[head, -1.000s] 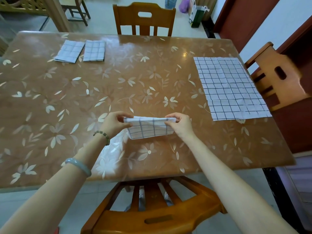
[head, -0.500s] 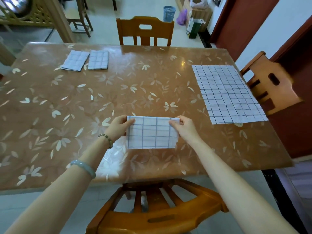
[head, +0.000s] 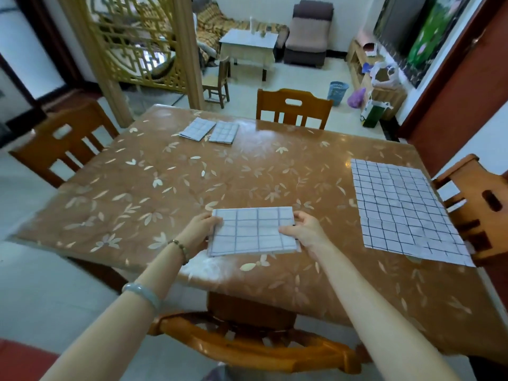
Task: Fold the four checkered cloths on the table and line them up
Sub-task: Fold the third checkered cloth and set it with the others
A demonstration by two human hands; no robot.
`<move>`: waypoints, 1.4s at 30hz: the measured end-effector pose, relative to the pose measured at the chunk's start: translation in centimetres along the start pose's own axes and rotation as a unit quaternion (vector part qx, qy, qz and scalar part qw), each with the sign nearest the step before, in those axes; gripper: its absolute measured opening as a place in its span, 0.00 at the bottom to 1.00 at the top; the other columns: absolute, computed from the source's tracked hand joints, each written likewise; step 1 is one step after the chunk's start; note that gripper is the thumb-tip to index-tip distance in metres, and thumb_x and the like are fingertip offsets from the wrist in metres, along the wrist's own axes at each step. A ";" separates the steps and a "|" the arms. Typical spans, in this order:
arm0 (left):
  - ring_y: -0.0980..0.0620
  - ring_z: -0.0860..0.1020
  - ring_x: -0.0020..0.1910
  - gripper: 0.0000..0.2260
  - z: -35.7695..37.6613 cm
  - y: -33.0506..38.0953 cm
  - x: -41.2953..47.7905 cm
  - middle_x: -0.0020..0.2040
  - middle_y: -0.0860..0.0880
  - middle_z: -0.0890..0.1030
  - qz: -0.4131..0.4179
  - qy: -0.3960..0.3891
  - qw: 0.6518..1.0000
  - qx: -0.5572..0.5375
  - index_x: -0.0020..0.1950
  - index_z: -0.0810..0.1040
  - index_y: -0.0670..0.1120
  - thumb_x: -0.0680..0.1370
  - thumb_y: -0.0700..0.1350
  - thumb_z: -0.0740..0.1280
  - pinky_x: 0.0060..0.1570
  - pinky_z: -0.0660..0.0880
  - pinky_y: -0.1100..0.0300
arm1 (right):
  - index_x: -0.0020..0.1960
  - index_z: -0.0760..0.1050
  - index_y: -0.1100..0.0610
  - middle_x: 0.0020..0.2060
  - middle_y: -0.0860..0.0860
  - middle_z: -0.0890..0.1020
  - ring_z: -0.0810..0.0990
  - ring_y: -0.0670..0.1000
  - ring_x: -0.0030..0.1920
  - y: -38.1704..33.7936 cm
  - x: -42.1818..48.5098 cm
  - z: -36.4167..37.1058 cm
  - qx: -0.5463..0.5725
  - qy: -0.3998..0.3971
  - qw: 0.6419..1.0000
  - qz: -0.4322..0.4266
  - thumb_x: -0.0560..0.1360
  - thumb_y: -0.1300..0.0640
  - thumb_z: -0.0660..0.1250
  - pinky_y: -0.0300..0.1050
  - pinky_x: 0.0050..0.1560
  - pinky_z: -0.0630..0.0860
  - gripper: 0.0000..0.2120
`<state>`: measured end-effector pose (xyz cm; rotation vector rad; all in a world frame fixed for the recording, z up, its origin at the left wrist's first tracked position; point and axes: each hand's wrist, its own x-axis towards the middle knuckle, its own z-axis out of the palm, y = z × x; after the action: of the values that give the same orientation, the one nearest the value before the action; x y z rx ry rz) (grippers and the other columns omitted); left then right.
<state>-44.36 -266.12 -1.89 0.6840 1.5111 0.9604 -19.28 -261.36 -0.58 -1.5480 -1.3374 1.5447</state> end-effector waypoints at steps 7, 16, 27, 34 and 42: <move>0.38 0.78 0.52 0.21 -2.8 -2.3 -7.1 0.56 0.36 0.76 0.009 0.016 0.999 -0.039 0.58 0.75 0.40 0.65 0.38 0.66 0.50 0.77 0.46 | 0.57 0.73 0.63 0.49 0.58 0.81 0.81 0.55 0.44 -1.0 -2.7 2.7 -0.038 -0.053 0.997 -0.035 0.68 0.69 0.72 0.44 0.42 0.79 0.19; 0.44 0.80 0.46 0.14 -8.9 -5.6 -11.3 0.51 0.38 0.80 0.033 0.112 0.987 -0.113 0.60 0.73 0.38 0.76 0.30 0.62 0.38 0.81 0.57 | 0.54 0.72 0.62 0.47 0.57 0.79 0.80 0.53 0.42 -2.0 -5.1 9.4 -0.039 -0.131 0.990 -0.044 0.68 0.71 0.71 0.41 0.37 0.80 0.17; 0.48 0.79 0.40 0.09 -22.5 -10.9 -15.9 0.45 0.42 0.81 0.051 0.190 0.971 -0.133 0.53 0.78 0.39 0.76 0.31 0.63 0.38 0.79 0.58 | 0.53 0.74 0.61 0.52 0.59 0.80 0.81 0.59 0.52 -1.8 -7.6 25.0 -0.038 -0.173 0.984 -0.013 0.68 0.71 0.72 0.53 0.51 0.80 0.16; 0.54 0.82 0.32 0.07 -34.5 -12.5 -18.8 0.35 0.49 0.84 0.055 0.200 0.969 -0.132 0.50 0.78 0.41 0.76 0.31 0.64 0.33 0.79 0.62 | 0.57 0.74 0.64 0.47 0.57 0.80 0.81 0.53 0.43 -2.3 -10.0 37.1 -0.014 -0.179 0.984 -0.004 0.68 0.72 0.71 0.47 0.43 0.80 0.19; 0.51 0.82 0.39 0.09 -43.7 -14.5 -20.1 0.43 0.45 0.83 0.046 0.211 0.963 -0.163 0.55 0.76 0.39 0.76 0.31 0.65 0.35 0.79 0.62 | 0.50 0.76 0.59 0.48 0.57 0.82 0.81 0.58 0.47 -2.1 -10.7 46.8 -0.026 -0.201 0.979 0.019 0.68 0.70 0.72 0.58 0.57 0.77 0.13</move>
<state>-82.53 -298.78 -4.23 0.3225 1.6390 1.4562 -62.69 -281.93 -2.51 -1.3398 -1.5811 1.9346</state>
